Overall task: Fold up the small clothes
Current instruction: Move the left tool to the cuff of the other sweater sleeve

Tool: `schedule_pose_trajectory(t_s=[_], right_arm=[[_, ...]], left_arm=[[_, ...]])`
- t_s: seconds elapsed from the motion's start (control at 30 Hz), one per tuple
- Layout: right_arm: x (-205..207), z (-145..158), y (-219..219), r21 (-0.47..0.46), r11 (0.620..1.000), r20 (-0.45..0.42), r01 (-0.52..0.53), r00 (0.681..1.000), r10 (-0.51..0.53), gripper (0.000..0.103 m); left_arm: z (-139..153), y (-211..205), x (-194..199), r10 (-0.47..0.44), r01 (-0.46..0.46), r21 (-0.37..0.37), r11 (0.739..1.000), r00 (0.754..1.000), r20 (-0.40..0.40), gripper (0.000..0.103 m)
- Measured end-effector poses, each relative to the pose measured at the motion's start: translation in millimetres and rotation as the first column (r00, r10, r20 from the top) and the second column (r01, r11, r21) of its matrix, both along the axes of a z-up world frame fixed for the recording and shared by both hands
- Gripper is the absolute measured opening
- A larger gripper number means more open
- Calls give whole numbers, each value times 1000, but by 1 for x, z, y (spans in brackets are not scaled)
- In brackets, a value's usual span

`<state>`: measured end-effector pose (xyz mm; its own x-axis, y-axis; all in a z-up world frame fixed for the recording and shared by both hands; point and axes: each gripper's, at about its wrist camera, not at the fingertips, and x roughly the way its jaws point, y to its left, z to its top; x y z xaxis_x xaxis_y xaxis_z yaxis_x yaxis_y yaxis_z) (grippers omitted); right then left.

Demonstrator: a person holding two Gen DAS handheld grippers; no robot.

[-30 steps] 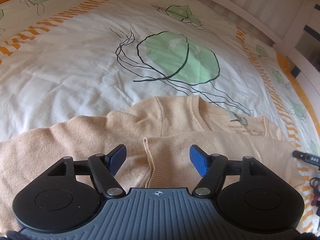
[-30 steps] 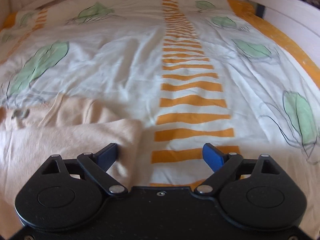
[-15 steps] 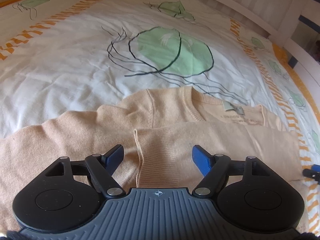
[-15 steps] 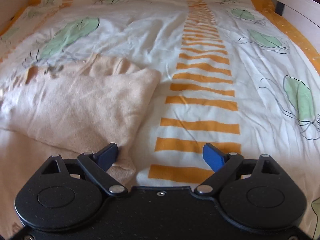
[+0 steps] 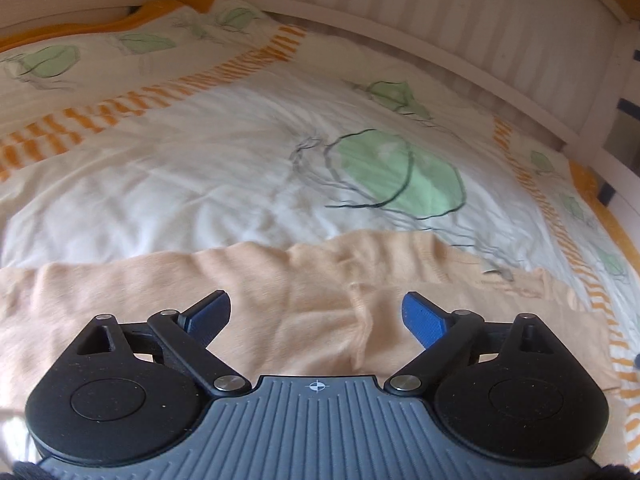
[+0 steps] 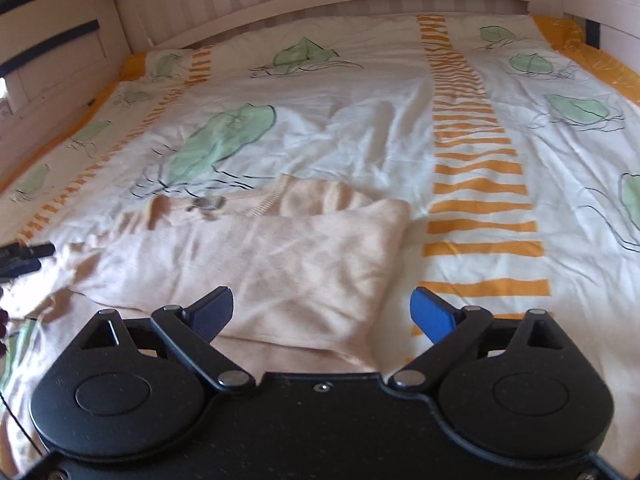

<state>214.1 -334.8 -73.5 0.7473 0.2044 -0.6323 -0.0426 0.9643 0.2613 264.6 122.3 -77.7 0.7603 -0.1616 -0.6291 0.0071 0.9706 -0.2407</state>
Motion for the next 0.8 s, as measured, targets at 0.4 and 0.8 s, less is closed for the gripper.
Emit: schedule_pose_trajectory(t_s=[0.4, 0.8], right_arm=[[-4, 27, 10, 104, 993, 67, -65, 996, 58, 96], [-2, 27, 10, 138, 989, 63, -44, 997, 36, 97]], left_arm=[[19, 90, -43, 305, -315, -49, 948, 941, -145, 93], [-14, 184, -58, 488, -557, -197, 807, 816, -310, 93]])
